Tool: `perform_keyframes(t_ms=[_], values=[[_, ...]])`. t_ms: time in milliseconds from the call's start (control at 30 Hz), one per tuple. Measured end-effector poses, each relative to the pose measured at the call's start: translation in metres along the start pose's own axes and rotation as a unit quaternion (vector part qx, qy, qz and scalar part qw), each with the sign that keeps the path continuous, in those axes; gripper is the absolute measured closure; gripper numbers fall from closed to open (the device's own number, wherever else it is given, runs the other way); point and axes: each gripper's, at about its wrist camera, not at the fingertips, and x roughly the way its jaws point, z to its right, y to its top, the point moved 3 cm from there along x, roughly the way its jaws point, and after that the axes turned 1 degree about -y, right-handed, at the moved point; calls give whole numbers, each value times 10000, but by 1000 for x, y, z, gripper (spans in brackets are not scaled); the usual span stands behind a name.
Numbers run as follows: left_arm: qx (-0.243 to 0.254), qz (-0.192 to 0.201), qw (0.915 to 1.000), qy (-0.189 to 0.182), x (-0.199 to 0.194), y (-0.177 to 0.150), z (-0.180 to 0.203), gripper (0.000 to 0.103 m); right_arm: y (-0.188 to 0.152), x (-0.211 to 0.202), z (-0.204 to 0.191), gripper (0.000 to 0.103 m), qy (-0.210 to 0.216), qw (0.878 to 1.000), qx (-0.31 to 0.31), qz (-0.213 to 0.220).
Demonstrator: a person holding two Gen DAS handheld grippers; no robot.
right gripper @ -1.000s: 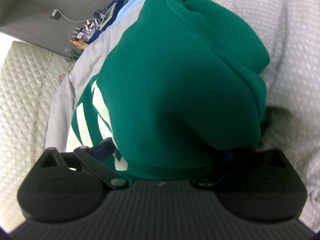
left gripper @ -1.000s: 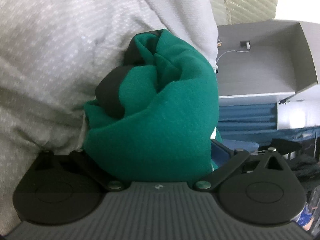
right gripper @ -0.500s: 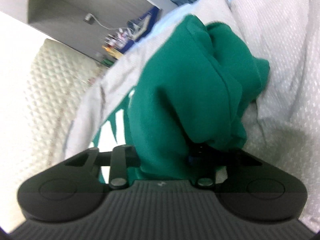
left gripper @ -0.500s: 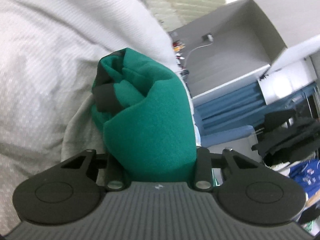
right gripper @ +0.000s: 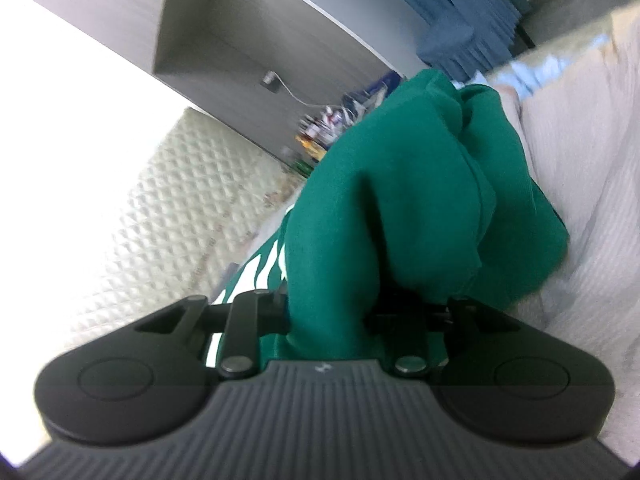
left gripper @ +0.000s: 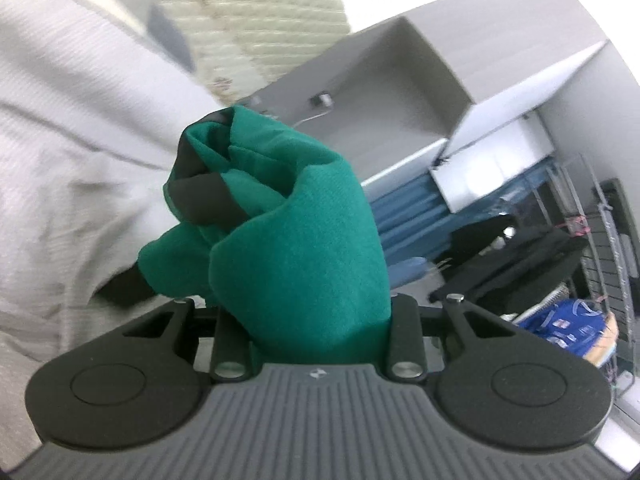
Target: Fold large clothes
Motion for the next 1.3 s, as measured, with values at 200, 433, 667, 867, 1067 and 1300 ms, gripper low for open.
perform_keyframes(t_ms=[200, 433, 667, 867, 1067, 1300], values=[[218, -74, 9987, -462, 2, -11, 80, 66, 47, -64, -15, 69, 161, 9984, -228, 486], [359, -375, 9933, -1028, 53, -41, 188, 65, 125, -148, -15, 69, 73, 9916, -466, 1204], [281, -939, 9870, -1271, 147, -100, 249, 65, 177, -203, 31, 68, -406, 9833, -487, 1707], [321, -1526, 9823, -1039, 249, -174, 238, 65, 181, -195, 102, 68, -960, 9781, -392, 1805], [454, -2071, 9755, -595, 317, -237, 173, 65, 167, -144, 184, 68, -1435, 9789, -55, 1451], [309, -2298, 9719, -402, 349, -265, 89, 63, 127, -111, 235, 67, -1186, 9825, 104, 1434]])
